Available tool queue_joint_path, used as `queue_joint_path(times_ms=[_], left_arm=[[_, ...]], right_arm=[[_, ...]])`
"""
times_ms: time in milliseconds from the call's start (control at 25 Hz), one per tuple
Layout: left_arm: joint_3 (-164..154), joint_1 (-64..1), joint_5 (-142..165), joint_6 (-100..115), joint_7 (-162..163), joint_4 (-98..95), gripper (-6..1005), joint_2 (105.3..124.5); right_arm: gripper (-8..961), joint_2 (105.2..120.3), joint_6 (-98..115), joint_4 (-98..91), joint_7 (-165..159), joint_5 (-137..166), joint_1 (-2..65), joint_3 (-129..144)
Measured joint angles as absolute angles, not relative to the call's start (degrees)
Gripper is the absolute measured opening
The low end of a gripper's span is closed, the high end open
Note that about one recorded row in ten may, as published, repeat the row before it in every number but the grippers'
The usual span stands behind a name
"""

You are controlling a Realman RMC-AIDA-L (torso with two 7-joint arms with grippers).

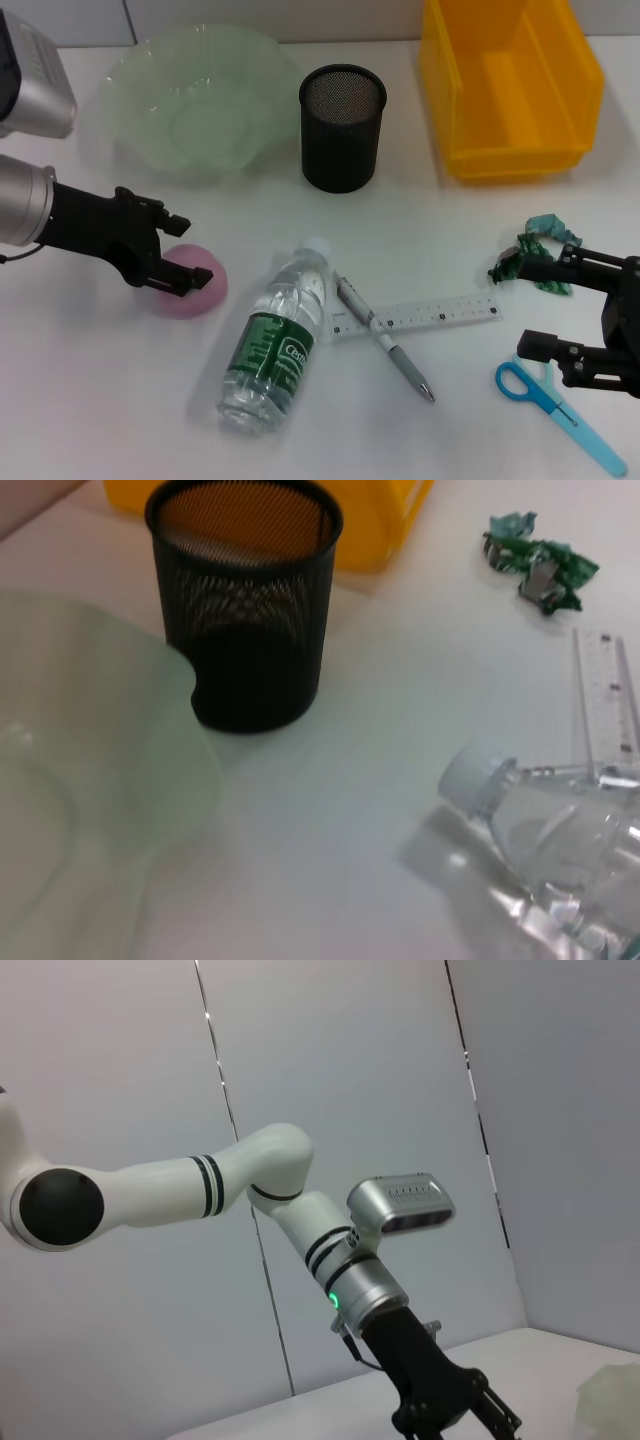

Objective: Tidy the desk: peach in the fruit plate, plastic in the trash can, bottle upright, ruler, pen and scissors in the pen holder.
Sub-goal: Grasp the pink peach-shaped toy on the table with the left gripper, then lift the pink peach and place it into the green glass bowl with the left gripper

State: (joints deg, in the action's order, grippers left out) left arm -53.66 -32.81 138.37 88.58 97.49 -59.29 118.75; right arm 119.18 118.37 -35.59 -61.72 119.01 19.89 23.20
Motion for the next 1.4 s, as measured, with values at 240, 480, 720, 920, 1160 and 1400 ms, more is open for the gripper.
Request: queue_joint_path(times_ms=[240,480,720,920,1160,1400], left_arm=[[-53.8,-32.9,140.5,85.9,97.5,-56.2,718,118.74],[-54.3,-33.0,140.9,85.8,98.1,-55.8,711,118.67],[-55.0,-32.9,140.8,85.9,98.2,-55.8,703,118.65],[-54.9,-32.8,140.2,86.5,98.2,-56.3,421,118.65],[-54.1,-32.9,138.8,88.2,98.2,-57.0,277,118.65],[-50.7,-32.2,125.4,88.5,98.0,-61.9,224,118.54]], right_arm=[[754,119.18,118.5,-35.6,-61.7,119.1,19.9,23.2],[753,119.18,118.5,-35.6,-61.8,119.1,19.8,23.2],[753,119.18,118.4,-35.6,-61.9,119.1,19.9,23.2],[752,119.18,118.4,-35.6,-61.9,119.1,19.9,23.2],[752,119.18,118.4,-35.6,-62.0,119.1,19.8,23.2],[751,119.18,118.7,-35.6,-62.0,119.1,19.4,23.2]])
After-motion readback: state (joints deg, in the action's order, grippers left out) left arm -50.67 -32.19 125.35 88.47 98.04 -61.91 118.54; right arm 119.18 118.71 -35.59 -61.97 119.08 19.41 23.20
